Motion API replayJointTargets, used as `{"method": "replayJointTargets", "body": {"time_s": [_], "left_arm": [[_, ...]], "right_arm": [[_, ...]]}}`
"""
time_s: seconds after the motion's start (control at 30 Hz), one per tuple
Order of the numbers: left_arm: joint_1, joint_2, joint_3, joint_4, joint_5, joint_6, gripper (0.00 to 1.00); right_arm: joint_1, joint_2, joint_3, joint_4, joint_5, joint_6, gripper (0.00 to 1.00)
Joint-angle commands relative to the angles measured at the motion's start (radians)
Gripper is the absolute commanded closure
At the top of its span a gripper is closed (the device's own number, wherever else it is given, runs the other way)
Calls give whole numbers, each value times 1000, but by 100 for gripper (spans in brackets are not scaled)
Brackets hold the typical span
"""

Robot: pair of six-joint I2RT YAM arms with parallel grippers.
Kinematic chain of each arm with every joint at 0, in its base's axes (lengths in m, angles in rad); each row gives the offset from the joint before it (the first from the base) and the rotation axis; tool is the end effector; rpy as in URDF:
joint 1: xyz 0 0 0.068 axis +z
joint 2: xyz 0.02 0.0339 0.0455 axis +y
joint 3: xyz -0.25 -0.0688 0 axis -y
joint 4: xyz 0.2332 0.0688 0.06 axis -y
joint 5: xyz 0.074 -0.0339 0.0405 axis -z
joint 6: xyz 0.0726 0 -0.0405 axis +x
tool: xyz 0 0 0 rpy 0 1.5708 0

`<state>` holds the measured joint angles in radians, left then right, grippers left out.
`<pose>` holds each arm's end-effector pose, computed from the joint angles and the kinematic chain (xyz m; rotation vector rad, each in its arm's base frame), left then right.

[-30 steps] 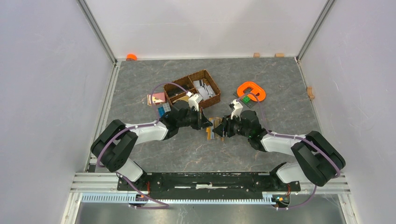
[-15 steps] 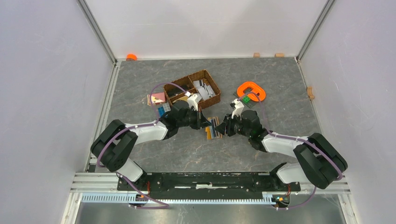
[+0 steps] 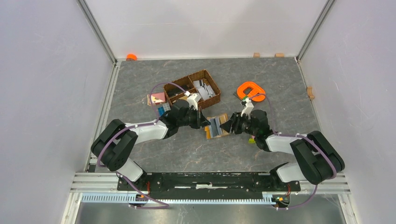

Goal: Take the credit cards out of the card holder
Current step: Remove the credit card from the card holder.

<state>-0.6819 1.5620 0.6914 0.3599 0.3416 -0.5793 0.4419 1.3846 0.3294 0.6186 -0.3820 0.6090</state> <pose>0.2472 -0.2320 0.1542 0.3408 2.2246 -1.0856 0.2316 0.1395 0.1261 -0.0832 2.1331 1.0312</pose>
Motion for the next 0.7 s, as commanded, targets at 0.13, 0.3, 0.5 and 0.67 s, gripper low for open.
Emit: {"method": "replayJointTargets", "body": {"time_s": [0.13, 0.3, 0.5, 0.67], "left_arm": [[0, 51, 48, -47, 28, -9, 98], [2, 54, 50, -45, 36, -12, 98], [4, 53, 48, -43, 37, -16, 98], [16, 61, 34, 7, 91, -43, 98]], "right_arm": [[-2, 58, -24, 164, -143, 57, 32], [7, 43, -16, 131, -125, 34, 26], [29, 15, 20, -6, -30, -34, 41], [29, 13, 28, -37, -10, -33, 80]]}}
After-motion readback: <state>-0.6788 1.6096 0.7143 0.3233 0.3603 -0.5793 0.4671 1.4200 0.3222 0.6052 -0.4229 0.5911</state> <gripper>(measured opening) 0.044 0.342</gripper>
